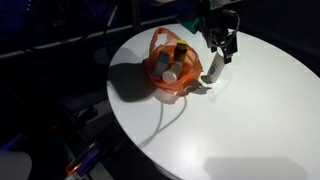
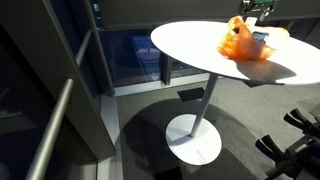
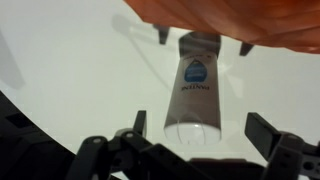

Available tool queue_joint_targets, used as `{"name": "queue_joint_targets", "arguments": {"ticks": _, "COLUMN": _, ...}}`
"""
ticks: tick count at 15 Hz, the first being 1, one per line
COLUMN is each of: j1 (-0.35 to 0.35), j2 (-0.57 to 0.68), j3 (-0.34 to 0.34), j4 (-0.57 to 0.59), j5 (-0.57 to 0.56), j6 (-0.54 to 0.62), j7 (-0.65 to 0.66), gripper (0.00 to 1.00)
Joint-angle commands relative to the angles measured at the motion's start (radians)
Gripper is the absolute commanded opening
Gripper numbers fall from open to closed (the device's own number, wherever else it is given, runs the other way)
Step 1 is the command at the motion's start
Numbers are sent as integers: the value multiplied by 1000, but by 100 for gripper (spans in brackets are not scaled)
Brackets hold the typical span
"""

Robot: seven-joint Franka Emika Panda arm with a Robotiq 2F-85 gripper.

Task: Pick up the white container from the table and put it in the orange plastic bag

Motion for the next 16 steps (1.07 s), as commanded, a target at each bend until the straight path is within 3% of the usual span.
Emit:
{"name": "queue_joint_targets", "arguments": {"ticks": 1, "j1": 29, "j2": 40, "j3": -32, "j4": 55, "j5": -28, "j6": -9, "j7": 41, "gripper": 78}}
{"name": "queue_joint_targets", "arguments": {"ticks": 2, "j1": 31, "j2": 44, "j3": -35, "j4": 61, "j5": -24, "j6": -14, "j7": 40, "gripper": 74}}
{"name": "queue_joint_targets", "arguments": {"ticks": 10, "j1": 25, "j2": -4, "j3": -59, "j4": 89, "j5": -20, "j6": -77, "j7": 23, "gripper": 11}}
{"name": "queue_joint_targets", "arguments": {"ticks": 16, "j1": 13, "j2": -51, "j3": -61, "j4": 98, "j5": -21, "j6": -130, "j7": 13, "gripper": 11}}
